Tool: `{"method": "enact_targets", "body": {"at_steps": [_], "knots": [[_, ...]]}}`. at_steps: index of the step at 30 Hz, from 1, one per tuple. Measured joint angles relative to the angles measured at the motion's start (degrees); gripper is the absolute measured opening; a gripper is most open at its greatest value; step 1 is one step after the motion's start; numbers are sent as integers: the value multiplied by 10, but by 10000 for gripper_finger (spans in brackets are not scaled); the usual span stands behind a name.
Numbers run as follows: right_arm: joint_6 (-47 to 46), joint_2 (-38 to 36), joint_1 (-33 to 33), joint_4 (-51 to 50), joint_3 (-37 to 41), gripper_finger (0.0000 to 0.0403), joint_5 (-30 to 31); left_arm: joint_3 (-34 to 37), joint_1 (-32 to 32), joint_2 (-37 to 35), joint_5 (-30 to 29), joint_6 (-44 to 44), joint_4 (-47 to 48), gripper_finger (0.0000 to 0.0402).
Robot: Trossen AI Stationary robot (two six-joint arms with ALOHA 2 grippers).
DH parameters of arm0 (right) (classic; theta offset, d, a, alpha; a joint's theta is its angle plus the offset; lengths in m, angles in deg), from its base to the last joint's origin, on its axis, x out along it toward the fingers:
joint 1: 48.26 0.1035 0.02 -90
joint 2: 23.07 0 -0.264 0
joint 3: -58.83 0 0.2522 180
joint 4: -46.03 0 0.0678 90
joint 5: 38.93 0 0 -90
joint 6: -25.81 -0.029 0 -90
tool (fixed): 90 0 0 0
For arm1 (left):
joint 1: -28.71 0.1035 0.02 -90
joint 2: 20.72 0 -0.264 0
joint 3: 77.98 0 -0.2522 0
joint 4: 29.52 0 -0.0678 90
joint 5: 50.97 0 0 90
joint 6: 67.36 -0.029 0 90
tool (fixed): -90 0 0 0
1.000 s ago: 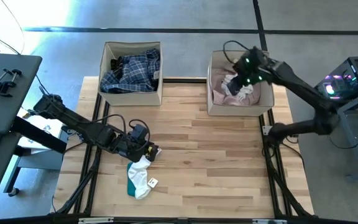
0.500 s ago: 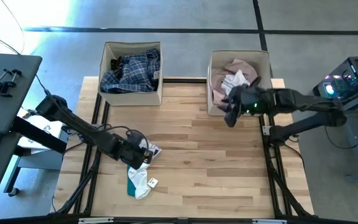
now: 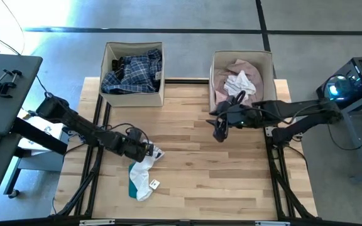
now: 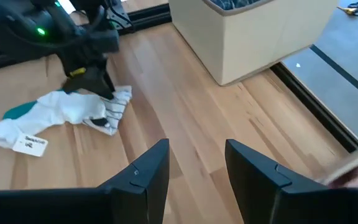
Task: Sort clothes
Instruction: Put the white patterned sock into the right laundry organizer
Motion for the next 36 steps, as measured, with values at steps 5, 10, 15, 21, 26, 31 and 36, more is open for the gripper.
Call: {"method": "enact_targets", "body": {"at_steps": [5,10,15,21,26,31,36], "knots": [[0,9,0,32,0,144,-8,6,19,1,-17,-6,-4,40],[0,24,1,50,0,144,-13,-25,38,-1,-25,-67,-12,10],[6,51,36,53,0,144,-17,-95,48,-12,-40,-168,-10,3],[31,105,88,54,0,144,-11,-207,59,-19,-54,-303,-9,1],[35,154,89,71,0,149,-2,-279,58,-19,-52,-372,-10,1],[63,185,66,166,0,189,-56,-312,58,-19,-39,-407,-23,0],[44,210,45,251,0,232,-124,-312,58,-19,-38,-412,-44,0]]}}
